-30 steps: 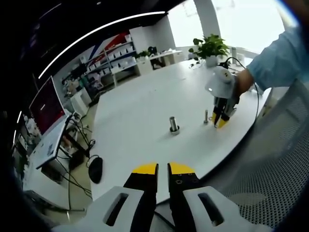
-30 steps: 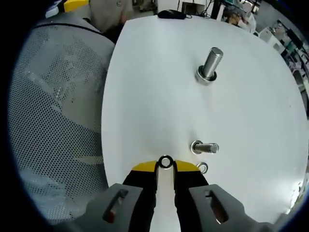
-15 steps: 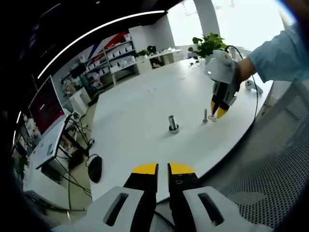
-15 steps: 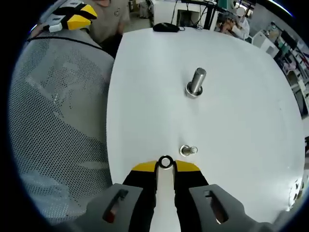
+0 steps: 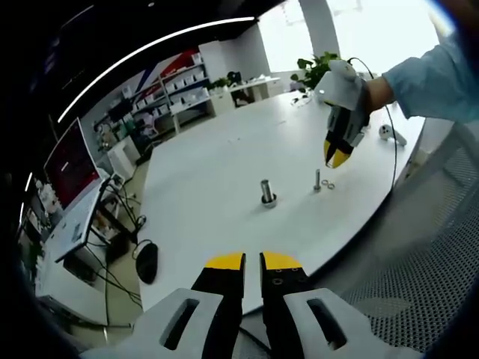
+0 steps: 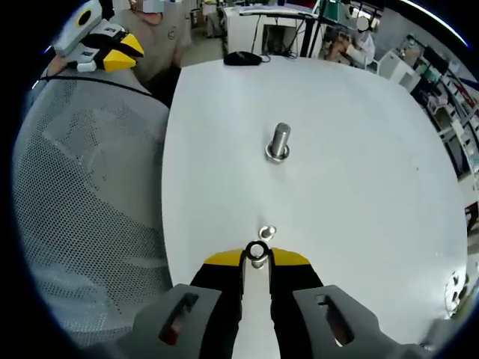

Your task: Place the washer onto the threaded stud by aligning its center hole with the stud, sliding it down to the base, and recovering from edge contact or off-axis alignment until the washer reaches the visible bottom stop.

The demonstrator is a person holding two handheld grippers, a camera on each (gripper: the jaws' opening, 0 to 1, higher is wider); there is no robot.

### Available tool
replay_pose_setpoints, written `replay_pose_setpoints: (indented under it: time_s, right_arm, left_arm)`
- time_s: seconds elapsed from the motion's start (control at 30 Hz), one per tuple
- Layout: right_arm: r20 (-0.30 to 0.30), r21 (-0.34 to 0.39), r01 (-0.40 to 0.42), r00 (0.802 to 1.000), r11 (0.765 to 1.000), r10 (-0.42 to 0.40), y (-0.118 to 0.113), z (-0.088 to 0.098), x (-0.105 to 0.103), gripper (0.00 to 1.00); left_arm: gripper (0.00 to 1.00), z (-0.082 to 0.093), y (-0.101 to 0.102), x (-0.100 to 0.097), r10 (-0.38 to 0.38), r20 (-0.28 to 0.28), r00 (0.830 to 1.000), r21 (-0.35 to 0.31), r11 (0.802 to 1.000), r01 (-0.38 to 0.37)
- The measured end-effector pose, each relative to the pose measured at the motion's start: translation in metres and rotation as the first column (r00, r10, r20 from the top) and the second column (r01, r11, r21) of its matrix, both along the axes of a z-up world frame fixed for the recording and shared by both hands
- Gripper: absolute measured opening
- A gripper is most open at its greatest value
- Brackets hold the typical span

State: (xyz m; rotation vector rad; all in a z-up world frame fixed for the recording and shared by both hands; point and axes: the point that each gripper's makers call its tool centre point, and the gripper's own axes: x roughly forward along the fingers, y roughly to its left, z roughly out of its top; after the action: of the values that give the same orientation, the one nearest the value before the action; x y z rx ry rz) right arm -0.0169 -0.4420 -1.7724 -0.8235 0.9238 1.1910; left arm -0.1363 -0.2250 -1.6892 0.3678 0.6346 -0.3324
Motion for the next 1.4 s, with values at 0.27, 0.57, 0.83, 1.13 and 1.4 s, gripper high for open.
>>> replay_pose_setpoints:
  time_s: [0.27, 0.57, 0.83, 1.13, 1.4]
  right_arm:
    - [0.016, 0.055, 0.064, 0.998, 0.996, -0.065, -0.001, 0.010, 0.017, 0.13]
    - [0.043, 0.064, 0.097, 0.994, 0.993, -0.100, -0.001, 0.004, 0.025, 0.13]
    - [0.022, 0.046, 0.057, 0.998, 0.997, -0.058, 0.012, -0.006, 0.017, 0.13]
    - [0.016, 0.023, 0.038, 0.999, 0.999, -0.038, 0.015, -0.016, 0.020, 0.13]
    - [0.003, 0.004, 0.021, 1.000, 1.000, -0.021, 0.018, -0.022, 0.016, 0.13]
  left_arm:
    - [0.05, 0.001, 0.004, 0.001, 0.021, 0.007, 1.000, -0.011, 1.000, -0.021]
    - [0.05, 0.002, 0.003, 0.001, 0.022, 0.010, 1.000, -0.011, 1.000, -0.022]
    - [0.05, 0.002, 0.003, 0.001, 0.022, 0.010, 1.000, -0.011, 1.000, -0.022]
    - [0.05, 0.002, 0.004, 0.002, 0.026, 0.013, 1.000, -0.012, 1.000, -0.026]
    - [0.05, 0.002, 0.004, 0.002, 0.028, 0.015, 0.999, -0.013, 1.000, -0.028]
